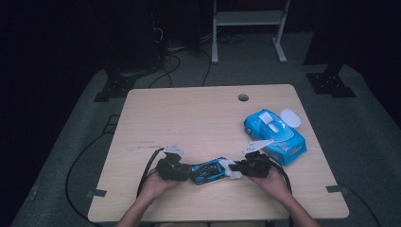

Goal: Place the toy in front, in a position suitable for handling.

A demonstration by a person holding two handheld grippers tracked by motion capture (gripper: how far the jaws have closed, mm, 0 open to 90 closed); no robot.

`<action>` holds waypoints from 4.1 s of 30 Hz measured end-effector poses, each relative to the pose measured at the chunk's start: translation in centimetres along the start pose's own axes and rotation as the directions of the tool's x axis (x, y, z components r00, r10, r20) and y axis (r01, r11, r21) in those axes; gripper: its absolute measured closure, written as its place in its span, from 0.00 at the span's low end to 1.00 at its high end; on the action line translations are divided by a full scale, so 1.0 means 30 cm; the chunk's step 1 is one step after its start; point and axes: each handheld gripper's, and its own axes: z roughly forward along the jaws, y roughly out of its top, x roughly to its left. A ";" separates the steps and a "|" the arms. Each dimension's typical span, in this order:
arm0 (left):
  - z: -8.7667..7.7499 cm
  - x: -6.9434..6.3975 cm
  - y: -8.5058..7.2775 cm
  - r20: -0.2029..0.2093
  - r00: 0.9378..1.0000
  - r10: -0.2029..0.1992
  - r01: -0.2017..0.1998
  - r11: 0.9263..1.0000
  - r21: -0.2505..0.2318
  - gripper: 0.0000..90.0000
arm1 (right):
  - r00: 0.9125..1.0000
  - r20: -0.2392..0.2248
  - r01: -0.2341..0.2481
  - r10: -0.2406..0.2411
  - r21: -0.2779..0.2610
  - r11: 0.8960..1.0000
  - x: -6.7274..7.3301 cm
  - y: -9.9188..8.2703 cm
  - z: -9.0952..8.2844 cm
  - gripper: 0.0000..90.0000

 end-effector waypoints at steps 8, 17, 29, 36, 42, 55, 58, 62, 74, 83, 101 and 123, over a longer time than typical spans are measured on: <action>0.008 0.030 -0.012 0.089 0.992 -0.094 0.092 0.996 0.021 0.49 | 0.998 -0.028 -0.062 0.063 0.034 0.997 -0.069 0.045 0.027 0.91; 0.002 0.018 -0.018 0.059 0.998 -0.030 0.031 0.999 -0.016 0.61 | 0.986 -0.088 -0.136 0.143 0.082 0.987 -0.115 0.040 0.050 0.66; -0.010 -0.044 -0.047 -0.038 0.987 0.159 -0.162 0.982 -0.098 0.62 | 0.948 -0.243 -0.175 0.207 0.144 0.974 -0.167 0.048 0.080 0.52; -0.019 -0.081 -0.064 -0.104 0.957 0.271 -0.282 0.953 -0.112 0.61 | 0.933 -0.302 -0.157 0.193 0.139 0.978 -0.153 0.051 0.095 0.52; -0.017 -0.080 -0.061 -0.123 0.960 0.253 -0.266 0.959 -0.102 0.50 | 0.945 -0.291 -0.123 0.146 0.098 0.988 -0.136 0.039 0.080 0.55; 0.019 -0.006 -0.044 0.143 0.981 0.133 -0.122 0.989 -0.081 0.52 | 0.972 -0.233 -0.020 0.020 0.005 1.000 -0.088 0.035 0.030 0.64; 0.014 -0.007 -0.044 0.116 0.981 0.154 -0.144 0.985 -0.091 0.54 | 0.981 -0.191 0.019 -0.022 -0.016 1.000 -0.070 0.045 0.023 0.64; 0.013 0.001 -0.023 0.065 0.979 0.195 -0.189 0.978 -0.088 0.55 | 0.992 -0.099 0.080 -0.083 -0.026 0.996 -0.044 0.072 0.016 0.64; 0.040 -0.020 0.003 -0.093 0.945 0.313 -0.322 0.939 -0.118 0.56 | 0.994 0.047 0.105 -0.102 -0.062 0.993 -0.061 0.090 0.011 0.71; 0.025 -0.055 -0.020 -0.091 0.916 0.391 -0.400 0.906 -0.138 0.56 | 0.997 0.024 0.071 -0.068 -0.119 0.990 -0.025 0.109 -0.045 0.83; 0.015 -0.052 -0.030 -0.008 0.949 0.314 -0.309 0.931 -0.196 0.63 | 0.995 0.036 0.095 -0.091 -0.128 0.987 0.073 0.131 0.014 0.73; 0.033 -0.063 -0.022 0.012 0.949 0.314 -0.305 0.930 -0.206 0.63 | 0.993 0.091 0.093 -0.078 -0.171 0.981 0.134 0.155 0.085 0.59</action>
